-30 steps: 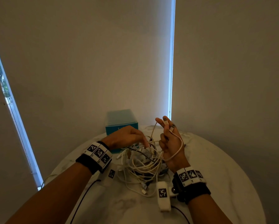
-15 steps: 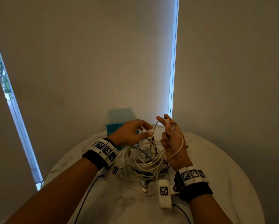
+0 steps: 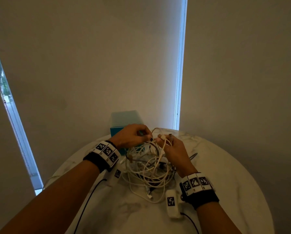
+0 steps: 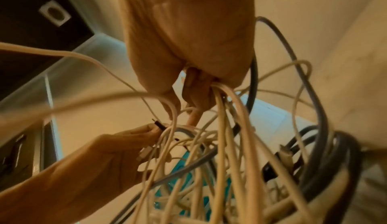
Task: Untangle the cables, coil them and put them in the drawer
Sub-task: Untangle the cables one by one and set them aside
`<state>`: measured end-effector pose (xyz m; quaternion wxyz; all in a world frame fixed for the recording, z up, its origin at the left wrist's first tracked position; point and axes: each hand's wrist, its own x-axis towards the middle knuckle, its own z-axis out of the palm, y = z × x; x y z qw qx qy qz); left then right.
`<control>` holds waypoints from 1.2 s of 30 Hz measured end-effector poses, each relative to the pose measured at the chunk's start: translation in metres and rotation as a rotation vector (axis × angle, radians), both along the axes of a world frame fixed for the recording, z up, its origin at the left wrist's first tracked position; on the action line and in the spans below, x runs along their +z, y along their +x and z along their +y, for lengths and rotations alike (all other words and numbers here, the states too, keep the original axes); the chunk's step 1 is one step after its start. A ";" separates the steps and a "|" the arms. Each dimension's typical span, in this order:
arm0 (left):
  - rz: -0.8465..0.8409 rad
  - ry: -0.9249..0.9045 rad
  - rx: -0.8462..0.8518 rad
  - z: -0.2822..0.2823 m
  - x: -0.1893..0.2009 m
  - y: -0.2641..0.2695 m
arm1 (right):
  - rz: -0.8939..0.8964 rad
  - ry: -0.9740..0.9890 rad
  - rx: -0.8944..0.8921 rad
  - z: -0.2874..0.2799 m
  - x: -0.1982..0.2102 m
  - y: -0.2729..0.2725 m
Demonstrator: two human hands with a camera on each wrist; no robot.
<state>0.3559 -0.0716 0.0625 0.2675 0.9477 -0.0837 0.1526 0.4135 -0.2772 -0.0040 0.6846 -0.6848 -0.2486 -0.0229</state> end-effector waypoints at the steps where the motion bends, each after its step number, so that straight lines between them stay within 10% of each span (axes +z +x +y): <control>1: 0.005 -0.005 -0.008 0.003 -0.001 0.001 | -0.011 -0.035 0.013 -0.001 -0.001 0.000; 18: 0.186 -0.146 -0.067 0.007 -0.010 0.005 | -0.014 -0.014 0.013 -0.004 -0.010 0.009; 36: 0.214 -0.358 -0.037 0.014 -0.015 0.004 | 0.557 0.338 -0.038 -0.007 -0.001 0.010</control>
